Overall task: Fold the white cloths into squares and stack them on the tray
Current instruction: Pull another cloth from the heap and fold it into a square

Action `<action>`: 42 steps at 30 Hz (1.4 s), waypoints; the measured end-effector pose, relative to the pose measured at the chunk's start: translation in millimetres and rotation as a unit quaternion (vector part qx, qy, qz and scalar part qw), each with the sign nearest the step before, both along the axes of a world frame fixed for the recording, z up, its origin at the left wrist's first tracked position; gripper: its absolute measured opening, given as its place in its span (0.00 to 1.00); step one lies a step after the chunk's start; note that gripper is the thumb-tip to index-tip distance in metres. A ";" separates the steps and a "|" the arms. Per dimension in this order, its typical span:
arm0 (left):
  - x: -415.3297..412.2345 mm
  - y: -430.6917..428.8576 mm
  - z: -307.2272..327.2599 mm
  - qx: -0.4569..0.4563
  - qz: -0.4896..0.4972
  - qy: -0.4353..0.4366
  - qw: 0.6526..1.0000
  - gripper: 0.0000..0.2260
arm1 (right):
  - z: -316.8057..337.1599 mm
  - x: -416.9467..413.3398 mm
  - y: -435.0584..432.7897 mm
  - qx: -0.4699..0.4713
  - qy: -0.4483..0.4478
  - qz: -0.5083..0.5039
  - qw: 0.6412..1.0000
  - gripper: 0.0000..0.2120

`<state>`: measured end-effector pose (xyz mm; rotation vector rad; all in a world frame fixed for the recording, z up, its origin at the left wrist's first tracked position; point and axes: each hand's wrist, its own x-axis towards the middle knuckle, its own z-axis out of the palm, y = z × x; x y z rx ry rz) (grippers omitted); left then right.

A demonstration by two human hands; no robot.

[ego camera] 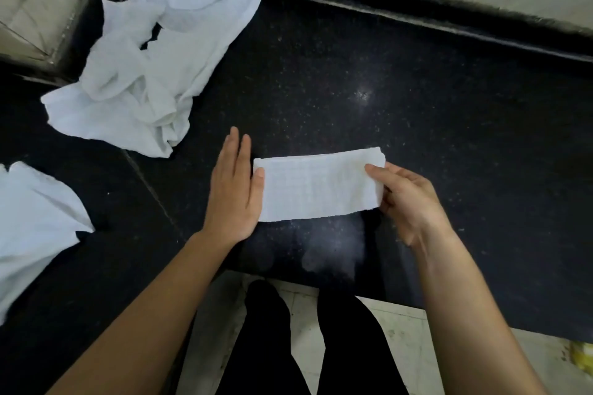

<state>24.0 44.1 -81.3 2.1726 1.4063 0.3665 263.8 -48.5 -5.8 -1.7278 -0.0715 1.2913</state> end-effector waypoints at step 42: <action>-28.0 -8.0 -15.2 0.057 -0.147 0.138 0.978 0.27 | -73.7 -79.0 13.6 -0.001 -0.560 0.494 0.665 0.28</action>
